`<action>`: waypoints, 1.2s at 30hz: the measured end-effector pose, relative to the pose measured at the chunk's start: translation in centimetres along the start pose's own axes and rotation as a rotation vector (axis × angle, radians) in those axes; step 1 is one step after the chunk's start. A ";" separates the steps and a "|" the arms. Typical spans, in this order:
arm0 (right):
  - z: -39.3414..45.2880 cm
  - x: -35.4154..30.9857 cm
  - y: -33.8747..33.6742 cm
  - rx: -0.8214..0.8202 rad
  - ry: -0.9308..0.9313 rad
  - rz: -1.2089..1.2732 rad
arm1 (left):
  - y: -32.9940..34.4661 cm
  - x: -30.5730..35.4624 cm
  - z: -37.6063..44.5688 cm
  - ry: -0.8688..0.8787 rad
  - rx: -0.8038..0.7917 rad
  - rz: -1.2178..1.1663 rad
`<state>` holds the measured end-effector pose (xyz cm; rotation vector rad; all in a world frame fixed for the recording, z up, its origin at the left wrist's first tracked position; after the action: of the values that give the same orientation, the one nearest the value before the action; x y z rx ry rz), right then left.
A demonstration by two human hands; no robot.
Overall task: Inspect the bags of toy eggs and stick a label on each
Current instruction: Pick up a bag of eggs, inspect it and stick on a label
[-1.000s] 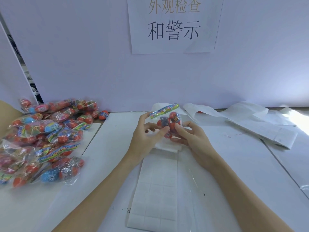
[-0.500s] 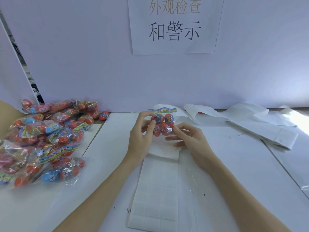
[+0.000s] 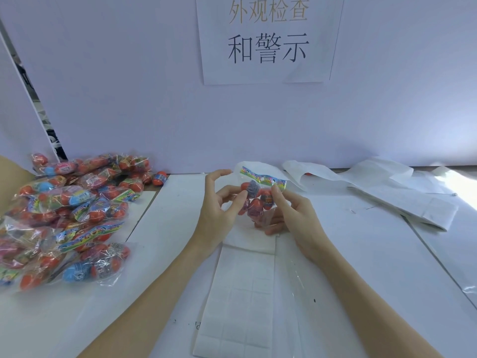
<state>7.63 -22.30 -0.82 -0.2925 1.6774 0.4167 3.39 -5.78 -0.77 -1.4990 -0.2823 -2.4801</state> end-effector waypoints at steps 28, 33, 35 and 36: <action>0.6 0.8 -1.3 0.013 0.022 0.088 | 0.8 0.2 -0.3 -0.032 -0.150 0.080; 0.8 0.9 -1.0 0.065 -0.026 -0.003 | 0.6 -0.1 0.0 0.025 -0.142 0.208; 0.9 0.9 -1.0 0.070 -0.067 -0.031 | 0.0 -0.2 0.1 0.026 -0.050 0.185; 1.0 0.9 -1.1 0.071 -0.071 -0.038 | -0.3 -0.2 0.2 0.018 -0.005 0.148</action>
<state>8.83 -22.81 -1.97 -0.2541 1.6107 0.3350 3.56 -5.43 -0.89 -1.4438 -0.1555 -2.3780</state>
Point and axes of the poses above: each hand's wrist, its own z-axis towards the middle knuckle, its own y-axis out of the palm, x = y × z, the point moved 5 cm from there along z, towards the middle knuckle, and after that the axes turned 8 degrees about y, right-handed, at the moved point
